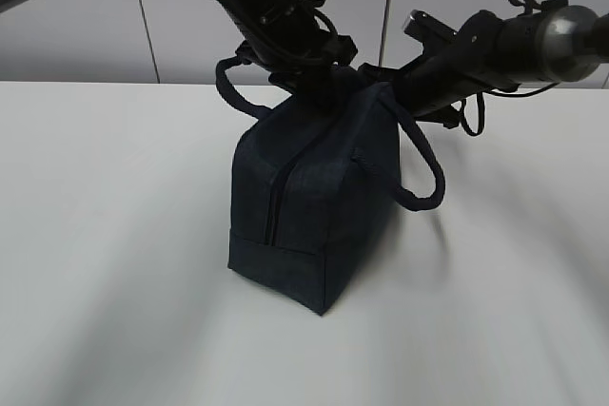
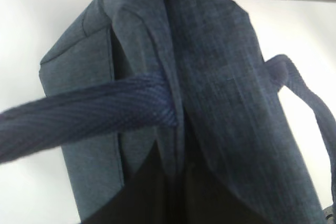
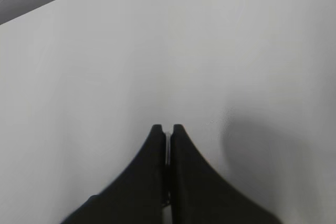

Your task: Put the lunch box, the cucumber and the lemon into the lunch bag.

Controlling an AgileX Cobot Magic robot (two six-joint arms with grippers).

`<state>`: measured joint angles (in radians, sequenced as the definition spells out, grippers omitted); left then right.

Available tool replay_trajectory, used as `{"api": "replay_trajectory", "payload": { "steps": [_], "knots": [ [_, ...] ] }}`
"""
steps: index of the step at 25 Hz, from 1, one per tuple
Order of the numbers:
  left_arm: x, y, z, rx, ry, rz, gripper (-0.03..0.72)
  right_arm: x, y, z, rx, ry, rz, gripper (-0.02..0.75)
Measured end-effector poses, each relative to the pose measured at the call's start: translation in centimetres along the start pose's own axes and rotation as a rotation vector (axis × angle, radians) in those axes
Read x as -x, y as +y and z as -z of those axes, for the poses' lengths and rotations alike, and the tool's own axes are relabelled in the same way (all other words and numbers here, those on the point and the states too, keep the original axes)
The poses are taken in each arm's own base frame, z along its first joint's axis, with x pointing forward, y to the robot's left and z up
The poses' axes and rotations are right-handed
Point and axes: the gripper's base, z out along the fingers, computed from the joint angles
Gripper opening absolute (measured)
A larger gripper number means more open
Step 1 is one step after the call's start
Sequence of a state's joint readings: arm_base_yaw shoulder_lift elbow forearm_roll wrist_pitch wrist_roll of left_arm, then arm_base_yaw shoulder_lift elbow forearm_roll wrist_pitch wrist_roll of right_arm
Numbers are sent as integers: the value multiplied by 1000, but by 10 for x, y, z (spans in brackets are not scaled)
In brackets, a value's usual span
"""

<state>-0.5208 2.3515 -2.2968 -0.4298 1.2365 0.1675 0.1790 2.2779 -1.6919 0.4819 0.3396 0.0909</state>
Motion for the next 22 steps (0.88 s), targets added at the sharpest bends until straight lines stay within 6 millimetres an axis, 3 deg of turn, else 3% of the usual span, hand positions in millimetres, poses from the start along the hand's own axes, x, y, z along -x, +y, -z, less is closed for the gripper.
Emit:
{"api": "replay_trajectory", "payload": {
  "steps": [14, 18, 22],
  "knots": [
    [-1, 1, -4, -6, 8, 4, -9, 6, 5, 1, 13, 26, 50, 5],
    [-1, 1, -4, -6, 8, 4, -9, 13, 12, 6, 25, 24, 105, 81],
    [-1, 1, -4, -5, 10, 3, -9, 19, 17, 10, 36, 28, 131, 232]
  ]
}}
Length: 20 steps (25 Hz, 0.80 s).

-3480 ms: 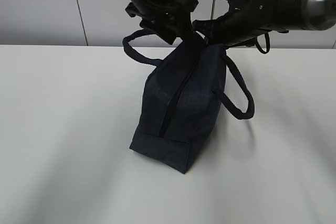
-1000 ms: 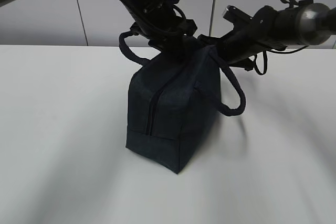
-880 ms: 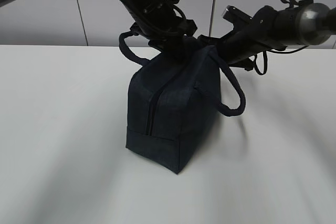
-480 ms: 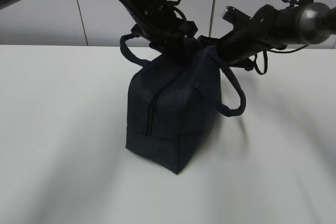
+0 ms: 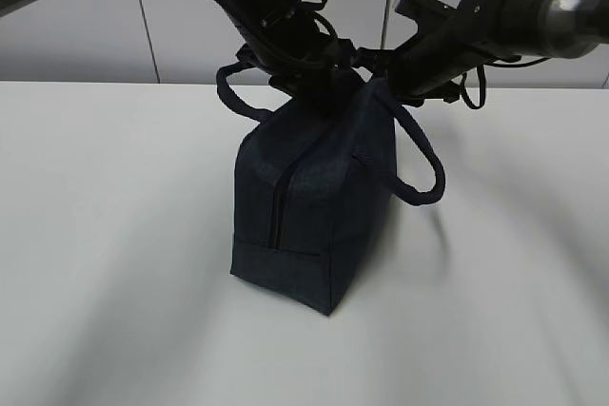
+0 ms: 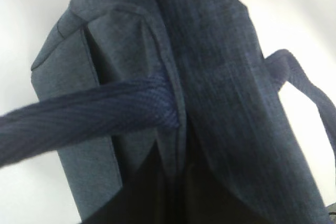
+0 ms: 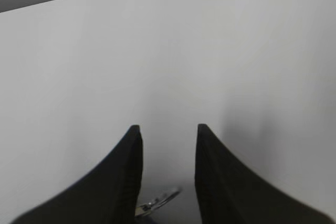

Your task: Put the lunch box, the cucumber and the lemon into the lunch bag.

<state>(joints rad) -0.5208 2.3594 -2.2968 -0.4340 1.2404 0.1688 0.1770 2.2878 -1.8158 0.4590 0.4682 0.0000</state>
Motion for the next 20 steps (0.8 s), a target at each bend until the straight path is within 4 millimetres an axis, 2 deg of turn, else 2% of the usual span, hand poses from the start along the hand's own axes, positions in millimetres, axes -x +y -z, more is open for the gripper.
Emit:
{"api": "replay_trajectory", "payload": {
  "steps": [2, 5, 14, 17, 20],
  "knots": [
    [0, 1, 0, 6, 1, -2, -9, 4, 2, 2, 2, 0, 15, 274],
    [0, 1, 0, 8, 1, -3, -9, 11, 6, 7, 1, -5, 48, 296],
    [0, 11, 4, 13, -8, 27, -8, 33, 12, 28, -75, 23, 228, 300],
    [1, 19, 8, 16, -15, 60, 0, 43, 16, 44, -119, 30, 298, 300],
    [1, 26, 11, 17, -21, 97, 38, 54, 20, 65, -175, 50, 360, 300]
  ]
}}
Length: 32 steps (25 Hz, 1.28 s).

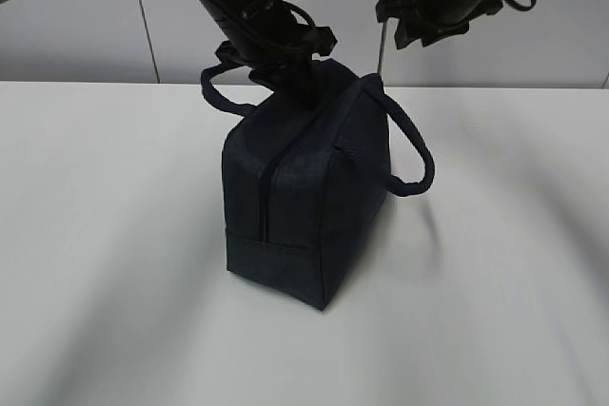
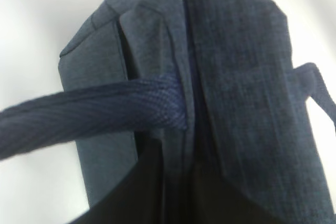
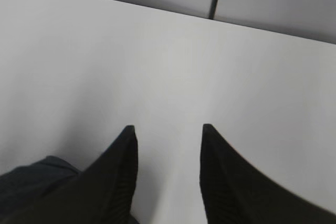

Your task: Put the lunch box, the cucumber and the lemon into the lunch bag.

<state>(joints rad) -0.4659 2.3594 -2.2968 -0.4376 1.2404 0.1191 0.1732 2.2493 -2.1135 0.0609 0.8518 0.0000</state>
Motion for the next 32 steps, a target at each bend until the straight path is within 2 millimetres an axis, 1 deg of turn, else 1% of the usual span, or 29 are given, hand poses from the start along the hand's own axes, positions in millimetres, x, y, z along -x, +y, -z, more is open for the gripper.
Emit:
{"api": "replay_trajectory", "payload": {
  "steps": [3, 6, 9, 12, 17, 21, 23, 27, 29, 32],
  "knots": [
    [0, 5, 2, 2, -4, 20, 118, 8, -3, 24, -47, 33, 39, 300],
    [1, 10, 4, 6, -8, 31, 232, 10, -4, 44, -70, 87, 51, 300],
    [1, 11, 4, 8, -9, 34, 330, 11, -5, 57, -86, 133, 56, 300],
    [1, 11, 5, 10, -9, 46, 376, 12, -5, 64, -97, 159, 58, 300],
    [1, 12, 7, 34, -11, 51, 394, 12, -5, 67, -97, 164, 57, 300],
    [3, 6, 27, 70, -45, 36, 396, 12, -3, 67, -69, 168, 50, 300],
    [4, 4, 38, 93, -63, 28, 396, 13, -2, 72, -61, 159, 47, 300],
    [4, 1, 55, 145, -93, 13, 396, 18, 1, 91, -48, 123, 43, 300],
    [4, -1, 63, 193, -104, -10, 396, 20, 3, 104, -25, 103, 34, 306],
    [3, -5, 76, 261, -117, -41, 396, 17, 8, 119, 15, 96, 19, 311]
  ]
}}
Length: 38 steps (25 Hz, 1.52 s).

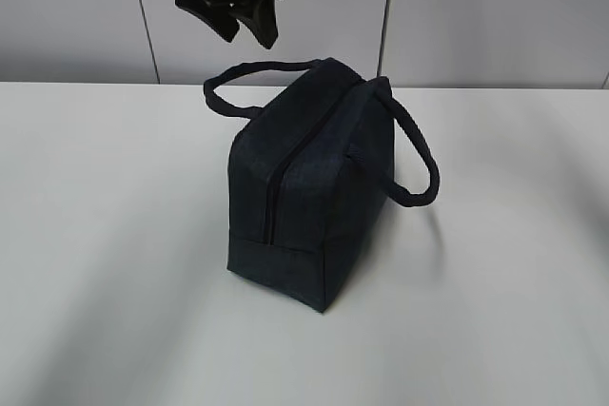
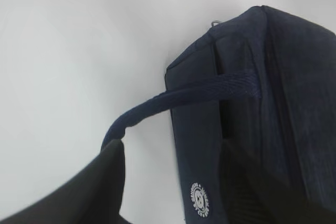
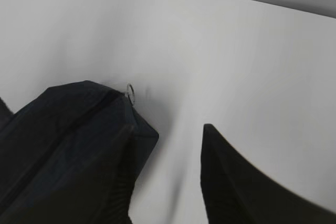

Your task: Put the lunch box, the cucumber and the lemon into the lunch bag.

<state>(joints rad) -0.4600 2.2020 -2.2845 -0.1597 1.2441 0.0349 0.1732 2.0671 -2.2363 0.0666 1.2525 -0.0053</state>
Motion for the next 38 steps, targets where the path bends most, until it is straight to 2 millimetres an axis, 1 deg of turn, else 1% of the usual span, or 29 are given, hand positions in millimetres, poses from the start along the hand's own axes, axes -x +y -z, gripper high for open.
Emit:
{"api": "replay_trajectory", "payload": {
  "steps": [3, 5, 10, 11, 12, 13, 19, 23, 26, 27, 30, 34, 37, 38],
  "knots": [
    [-3, -2, 15, 22, -8, -11, 396, -7, 2, 18, 13, 1, -4, 314],
    [-8, -2, 23, 36, -3, -12, 396, -12, 3, 35, 13, -12, -3, 315],
    [-23, -4, 42, 46, 23, -10, 396, -28, 5, 72, 8, -35, 0, 316],
    [-25, -6, 47, 44, 22, -12, 396, -32, 5, 79, 8, -39, 0, 316],
    [-27, -7, 52, 43, 18, -14, 396, -37, 6, 90, 9, -53, 1, 316],
    [-29, -8, 58, 43, 13, -15, 396, -42, 6, 94, 9, -46, 1, 316],
    [-44, -14, 96, 42, -21, -20, 395, -70, 9, 137, 14, -83, -3, 316],
    [-61, -16, 116, 42, -23, -20, 388, -90, 13, 152, 52, -79, -26, 316],
    [-76, -19, 137, 44, -39, -23, 363, -106, 18, 165, 103, -84, -41, 316],
    [-81, -19, 141, 44, -39, -23, 356, -111, 19, 169, 117, -87, -43, 316],
    [-98, -22, 158, 40, -52, -17, 345, -132, 24, 183, 162, -94, -56, 316],
    [-119, -25, 172, 22, -49, -5, 342, -163, 25, 202, 168, -116, -40, 316],
    [-137, -27, 181, 10, -48, -3, 336, -186, 23, 218, 140, -152, -10, 316],
    [-142, -27, 183, 8, -44, -2, 326, -186, 23, 218, 140, -152, -10, 316]
  ]
}}
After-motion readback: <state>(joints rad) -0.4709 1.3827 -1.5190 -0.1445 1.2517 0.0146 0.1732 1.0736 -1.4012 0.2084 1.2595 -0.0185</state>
